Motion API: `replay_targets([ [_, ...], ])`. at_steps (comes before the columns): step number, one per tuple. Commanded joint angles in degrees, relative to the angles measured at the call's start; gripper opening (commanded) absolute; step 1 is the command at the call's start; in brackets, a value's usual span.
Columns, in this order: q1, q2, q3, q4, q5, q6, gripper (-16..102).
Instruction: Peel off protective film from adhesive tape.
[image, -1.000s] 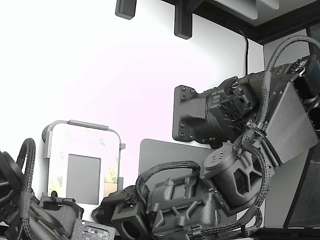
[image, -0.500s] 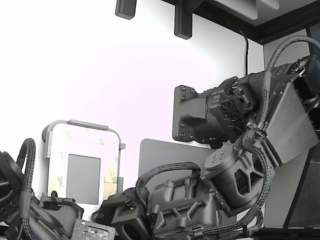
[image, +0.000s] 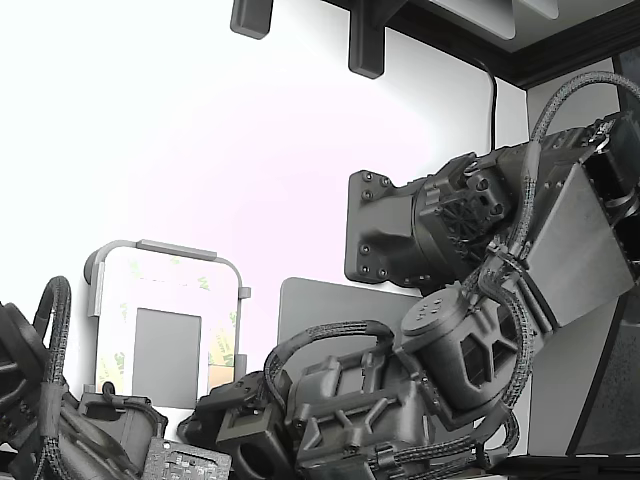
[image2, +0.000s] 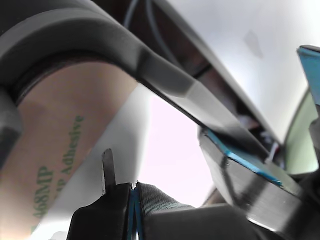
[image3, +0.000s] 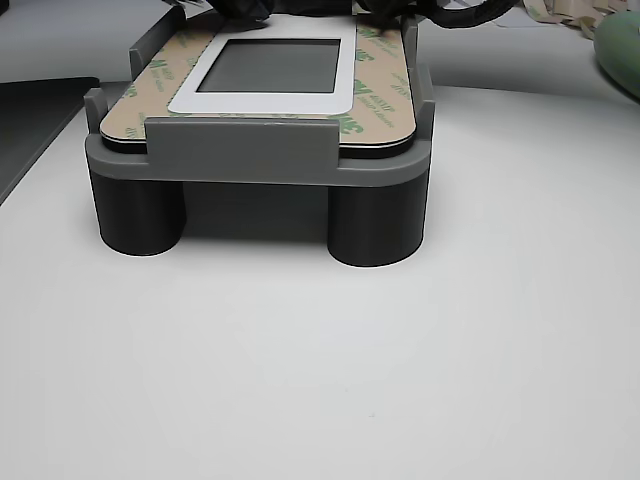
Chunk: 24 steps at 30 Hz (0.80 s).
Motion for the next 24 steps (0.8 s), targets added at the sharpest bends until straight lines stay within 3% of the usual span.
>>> replay_targets([
  [1,-0.4,1.8,-0.9,-0.4,0.2,0.2,-10],
  [24,0.7,2.6,-0.4,0.4,0.5,1.9,-8],
])
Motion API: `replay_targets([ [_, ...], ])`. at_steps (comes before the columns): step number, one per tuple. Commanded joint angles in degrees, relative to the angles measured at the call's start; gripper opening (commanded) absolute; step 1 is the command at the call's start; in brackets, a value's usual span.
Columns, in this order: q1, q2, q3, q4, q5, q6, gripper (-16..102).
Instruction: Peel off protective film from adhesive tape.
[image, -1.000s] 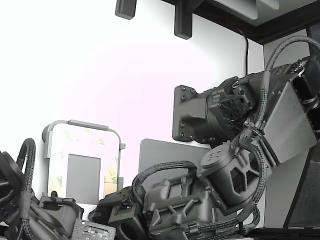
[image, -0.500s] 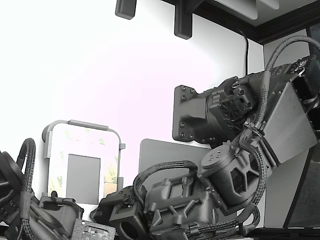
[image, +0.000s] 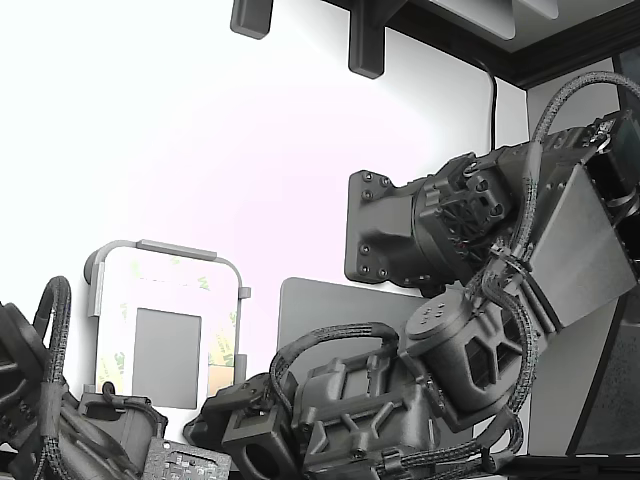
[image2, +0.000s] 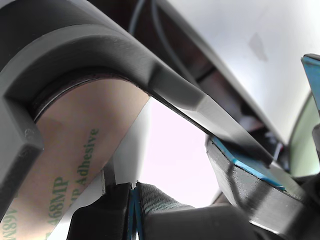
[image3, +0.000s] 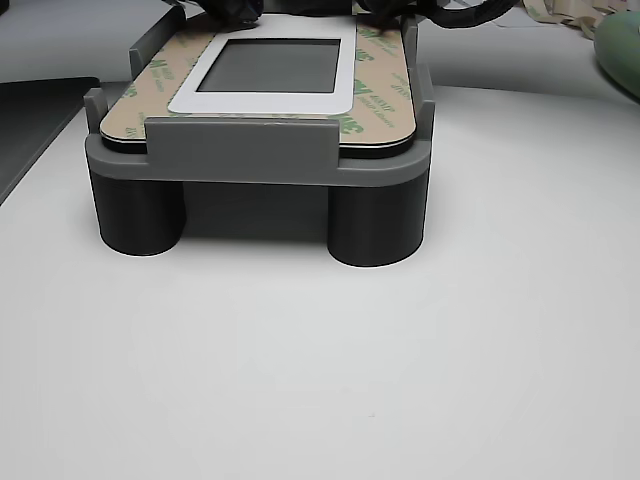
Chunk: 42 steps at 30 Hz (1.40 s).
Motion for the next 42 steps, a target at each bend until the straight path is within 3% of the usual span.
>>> replay_targets([
  [1,-0.4,2.0,-1.1,-0.2,-0.1,0.1,-8],
  [42,-2.3,1.1,-2.4,-0.6,-1.8,-1.7,-10],
])
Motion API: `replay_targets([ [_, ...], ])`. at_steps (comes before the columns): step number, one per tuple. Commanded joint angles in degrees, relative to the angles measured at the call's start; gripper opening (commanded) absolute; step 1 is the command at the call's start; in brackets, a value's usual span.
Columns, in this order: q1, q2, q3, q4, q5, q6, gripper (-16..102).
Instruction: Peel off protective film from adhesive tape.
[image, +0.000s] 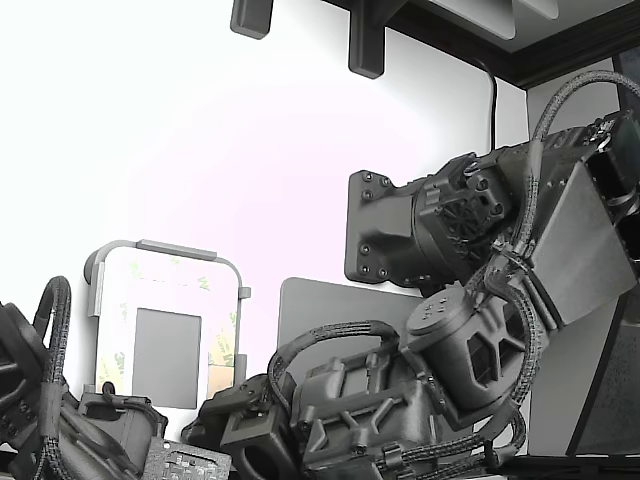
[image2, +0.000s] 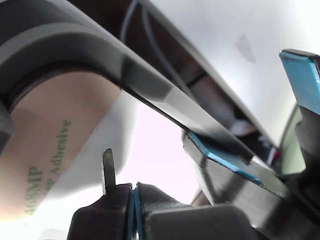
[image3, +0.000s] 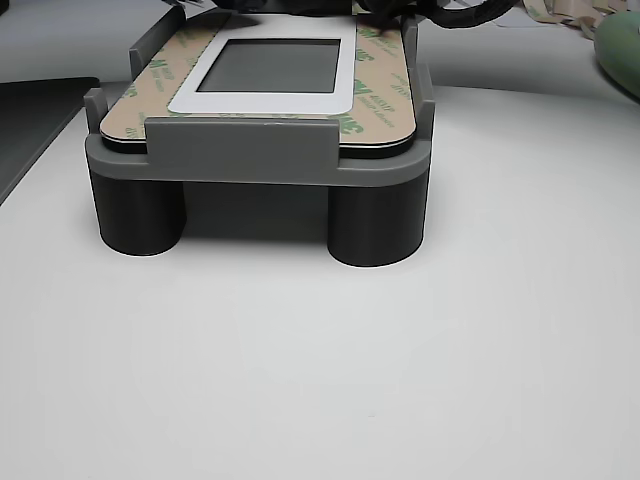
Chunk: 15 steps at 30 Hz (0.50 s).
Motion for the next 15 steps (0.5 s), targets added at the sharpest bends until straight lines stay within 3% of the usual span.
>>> replay_targets([
  [1,-1.2,1.1,-0.4,-1.4,-0.2,-0.6,-10],
  [15,-1.0,1.2,1.0,-2.5,-0.1,0.4,-10],
])
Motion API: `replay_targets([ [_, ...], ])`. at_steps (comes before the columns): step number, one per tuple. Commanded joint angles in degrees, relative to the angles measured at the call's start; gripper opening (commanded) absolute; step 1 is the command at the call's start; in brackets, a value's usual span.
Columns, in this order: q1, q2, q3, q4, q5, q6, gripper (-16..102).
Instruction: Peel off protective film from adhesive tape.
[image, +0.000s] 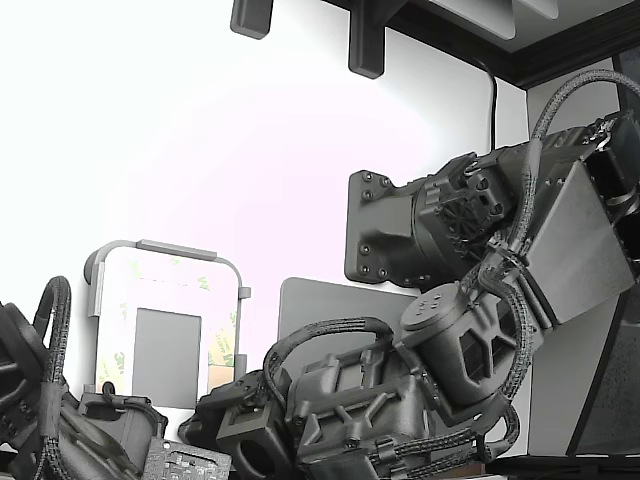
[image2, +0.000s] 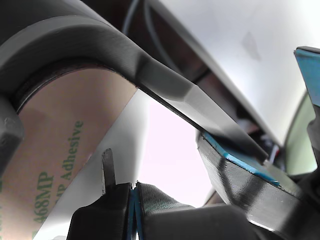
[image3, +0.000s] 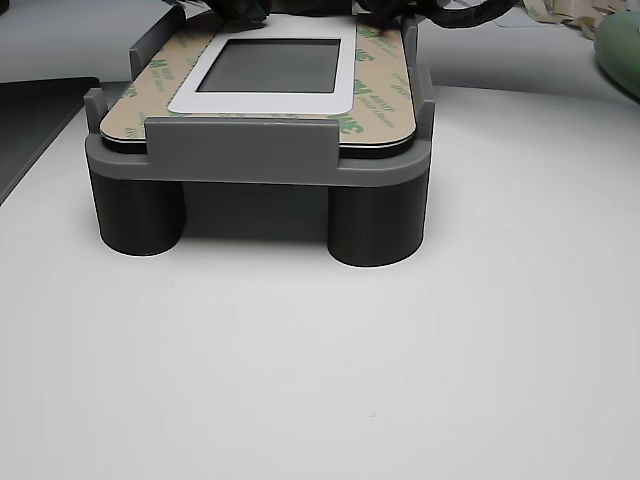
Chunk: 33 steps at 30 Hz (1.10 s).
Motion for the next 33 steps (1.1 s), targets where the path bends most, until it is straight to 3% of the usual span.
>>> replay_targets([
  [1,-0.5,1.2,-1.0,-0.5,0.2,0.2,-10],
  [33,0.6,2.2,-0.3,-0.4,0.2,2.4,-10],
])
